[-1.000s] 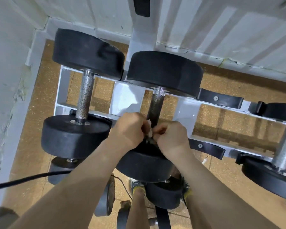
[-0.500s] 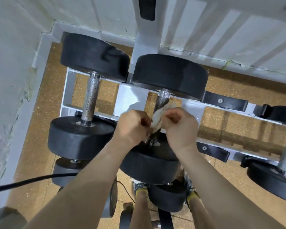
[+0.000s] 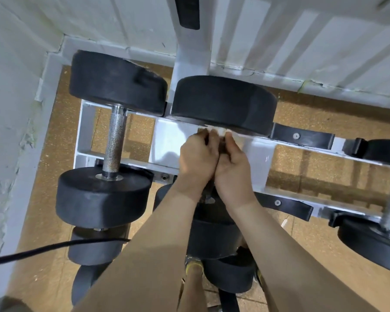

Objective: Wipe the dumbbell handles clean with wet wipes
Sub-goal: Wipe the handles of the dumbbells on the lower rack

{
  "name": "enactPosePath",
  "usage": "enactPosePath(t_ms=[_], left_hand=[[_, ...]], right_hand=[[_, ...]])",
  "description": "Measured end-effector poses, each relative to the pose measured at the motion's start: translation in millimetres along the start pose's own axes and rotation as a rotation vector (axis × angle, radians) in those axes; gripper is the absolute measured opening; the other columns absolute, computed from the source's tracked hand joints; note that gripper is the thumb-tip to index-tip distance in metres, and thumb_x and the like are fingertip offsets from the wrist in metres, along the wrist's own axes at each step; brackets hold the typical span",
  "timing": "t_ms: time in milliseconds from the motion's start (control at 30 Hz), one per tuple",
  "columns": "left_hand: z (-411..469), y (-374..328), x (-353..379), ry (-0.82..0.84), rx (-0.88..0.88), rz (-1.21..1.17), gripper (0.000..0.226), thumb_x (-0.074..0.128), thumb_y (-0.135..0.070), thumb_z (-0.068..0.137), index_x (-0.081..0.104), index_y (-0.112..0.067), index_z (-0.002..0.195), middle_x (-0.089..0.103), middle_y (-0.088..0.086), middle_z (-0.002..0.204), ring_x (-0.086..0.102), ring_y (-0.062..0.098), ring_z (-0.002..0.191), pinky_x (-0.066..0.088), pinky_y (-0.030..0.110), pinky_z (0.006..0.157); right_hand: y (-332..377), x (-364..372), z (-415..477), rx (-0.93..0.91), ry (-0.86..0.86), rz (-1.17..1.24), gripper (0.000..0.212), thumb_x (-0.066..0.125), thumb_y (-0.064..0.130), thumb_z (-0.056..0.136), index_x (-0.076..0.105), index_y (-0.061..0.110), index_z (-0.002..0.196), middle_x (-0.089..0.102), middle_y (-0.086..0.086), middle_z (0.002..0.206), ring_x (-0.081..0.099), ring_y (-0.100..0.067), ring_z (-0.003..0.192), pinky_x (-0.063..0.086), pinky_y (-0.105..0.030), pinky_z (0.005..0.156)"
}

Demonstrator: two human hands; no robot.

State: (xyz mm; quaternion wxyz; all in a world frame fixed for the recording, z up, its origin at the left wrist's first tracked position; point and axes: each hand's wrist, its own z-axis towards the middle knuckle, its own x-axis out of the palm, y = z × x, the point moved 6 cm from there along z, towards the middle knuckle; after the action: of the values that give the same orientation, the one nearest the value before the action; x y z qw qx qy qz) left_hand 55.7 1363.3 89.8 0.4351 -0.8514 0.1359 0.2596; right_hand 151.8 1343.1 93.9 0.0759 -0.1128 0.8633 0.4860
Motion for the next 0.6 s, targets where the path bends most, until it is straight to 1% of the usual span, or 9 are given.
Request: enactPosePath(t_ms=[67, 133, 200, 267, 333, 367, 433, 500, 600], left_hand=[[6, 3, 5, 0.109, -0.036, -0.095, 0.032, 0.038, -0.027, 0.104, 0.056, -0.01, 0.085, 0.066, 0.007, 0.084, 0.061, 0.023, 0.081, 0.041, 0.025, 0.068], [7, 4, 9, 0.178, -0.1, -0.172, 0.031, 0.036, -0.026, 0.105, 0.059, -0.007, 0.093, 0.067, 0.005, 0.087, 0.063, 0.023, 0.086, 0.045, 0.022, 0.067], [3, 1, 5, 0.153, -0.045, -0.023, 0.027, 0.039, -0.024, 0.104, 0.056, -0.008, 0.091, 0.066, 0.01, 0.088, 0.063, 0.029, 0.089, 0.042, 0.024, 0.066], [-7, -4, -7, 0.079, 0.087, 0.202, 0.021, 0.043, -0.021, 0.102, 0.06, -0.008, 0.103, 0.069, 0.014, 0.097, 0.063, 0.032, 0.094, 0.043, 0.029, 0.072], [-22, -8, -13, 0.053, 0.196, 0.31, 0.032, 0.043, -0.018, 0.101, 0.055, -0.015, 0.13, 0.07, 0.012, 0.108, 0.064, 0.032, 0.1, 0.047, 0.032, 0.079], [-30, -9, -13, 0.049, 0.228, 0.363, 0.037, 0.042, -0.019, 0.102, 0.049, -0.019, 0.138, 0.069, 0.01, 0.112, 0.064, 0.031, 0.101, 0.048, 0.033, 0.08], [-39, -11, -10, 0.07, 0.265, 0.449, 0.041, 0.04, -0.022, 0.102, 0.042, -0.021, 0.143, 0.068, 0.008, 0.115, 0.065, 0.03, 0.1, 0.05, 0.035, 0.079], [-33, -13, -11, 0.089, 0.231, 0.383, 0.034, 0.04, -0.024, 0.103, 0.049, -0.014, 0.134, 0.069, 0.011, 0.105, 0.065, 0.031, 0.094, 0.047, 0.031, 0.072], [-2, -12, -11, 0.13, 0.132, 0.291, 0.029, 0.039, -0.028, 0.103, 0.057, -0.008, 0.091, 0.068, 0.018, 0.097, 0.06, 0.036, 0.091, 0.034, 0.026, 0.067]], right_hand=[[2, -2, -6, 0.042, 0.11, -0.066, 0.055, 0.035, 0.003, 0.099, 0.027, 0.02, 0.152, 0.055, -0.001, 0.125, 0.055, -0.012, 0.106, 0.046, -0.029, 0.1], [3, -1, -7, 0.042, 0.166, -0.165, 0.062, 0.036, 0.003, 0.097, 0.019, 0.023, 0.153, 0.043, -0.002, 0.145, 0.046, -0.015, 0.127, 0.038, -0.031, 0.11], [8, 0, -3, 0.072, 0.211, -0.214, 0.067, 0.039, 0.001, 0.093, 0.016, 0.02, 0.154, 0.039, -0.004, 0.149, 0.04, -0.021, 0.135, 0.036, -0.037, 0.112], [10, 0, 9, 0.128, 0.245, -0.222, 0.055, 0.043, 0.004, 0.086, 0.04, 0.012, 0.14, 0.055, -0.009, 0.13, 0.05, -0.024, 0.122, 0.045, -0.035, 0.1], [11, -1, 23, 0.194, 0.203, -0.226, 0.023, 0.043, 0.006, 0.085, 0.055, 0.015, 0.102, 0.062, -0.005, 0.101, 0.057, -0.023, 0.103, 0.047, -0.03, 0.084], [9, -2, 28, 0.19, 0.182, -0.216, 0.019, 0.043, 0.008, 0.087, 0.056, 0.014, 0.099, 0.062, -0.004, 0.099, 0.058, -0.023, 0.1, 0.048, -0.031, 0.084], [10, -2, 17, 0.144, 0.169, -0.248, 0.04, 0.041, 0.02, 0.088, 0.052, 0.013, 0.125, 0.063, -0.008, 0.113, 0.059, -0.025, 0.106, 0.049, -0.04, 0.095], [11, -4, -4, 0.058, 0.236, -0.334, 0.057, 0.039, 0.015, 0.094, 0.031, 0.019, 0.149, 0.052, -0.008, 0.139, 0.052, -0.025, 0.122, 0.041, -0.035, 0.106], [16, -6, -20, -0.082, 0.302, -0.524, 0.068, 0.04, -0.002, 0.092, 0.017, 0.018, 0.154, 0.027, -0.003, 0.157, 0.033, -0.023, 0.139, 0.028, -0.027, 0.11]])
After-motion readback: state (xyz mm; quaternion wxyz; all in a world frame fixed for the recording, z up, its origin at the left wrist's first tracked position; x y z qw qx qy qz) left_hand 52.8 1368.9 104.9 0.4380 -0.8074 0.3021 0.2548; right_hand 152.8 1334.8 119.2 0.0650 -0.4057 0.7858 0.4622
